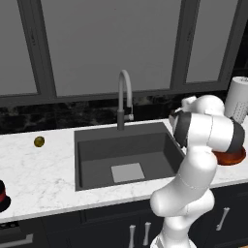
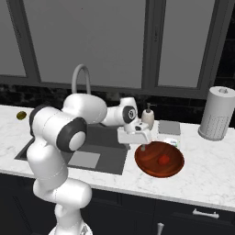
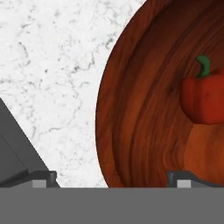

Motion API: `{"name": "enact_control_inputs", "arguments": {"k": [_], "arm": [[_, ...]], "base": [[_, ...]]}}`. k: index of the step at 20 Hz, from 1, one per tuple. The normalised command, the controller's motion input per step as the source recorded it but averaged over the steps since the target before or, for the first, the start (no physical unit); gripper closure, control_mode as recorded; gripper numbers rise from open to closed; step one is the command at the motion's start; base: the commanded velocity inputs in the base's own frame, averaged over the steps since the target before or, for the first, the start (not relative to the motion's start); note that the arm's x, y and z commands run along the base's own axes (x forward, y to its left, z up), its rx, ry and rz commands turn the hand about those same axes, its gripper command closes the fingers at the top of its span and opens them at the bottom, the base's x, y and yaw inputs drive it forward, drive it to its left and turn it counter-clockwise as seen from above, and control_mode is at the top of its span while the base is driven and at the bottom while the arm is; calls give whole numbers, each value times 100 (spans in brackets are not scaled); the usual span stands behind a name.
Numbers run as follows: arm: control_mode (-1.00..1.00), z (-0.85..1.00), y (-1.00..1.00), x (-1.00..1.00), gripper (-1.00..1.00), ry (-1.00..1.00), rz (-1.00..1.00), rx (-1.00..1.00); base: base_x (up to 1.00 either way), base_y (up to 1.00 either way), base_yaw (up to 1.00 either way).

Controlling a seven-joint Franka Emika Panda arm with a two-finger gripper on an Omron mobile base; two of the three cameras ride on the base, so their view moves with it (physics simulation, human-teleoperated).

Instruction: Pick the bell pepper from the sink and place it in the bowl. Then pick the bowl and place it in the microwave. Then close the microwave door and press the start button.

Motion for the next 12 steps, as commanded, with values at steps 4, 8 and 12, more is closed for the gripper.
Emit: {"name": "enact_control_inputs", "arguments": {"k": [4, 8, 12], "arm": [[-100, -20, -24, 2, -100, 0, 1, 0], [-100, -20, -24, 0, -100, 0, 0, 0], [-100, -27, -2, 0, -100, 0, 0, 0]], "base": [[0, 0, 0], [0, 0, 0], [0, 0, 0]]}}
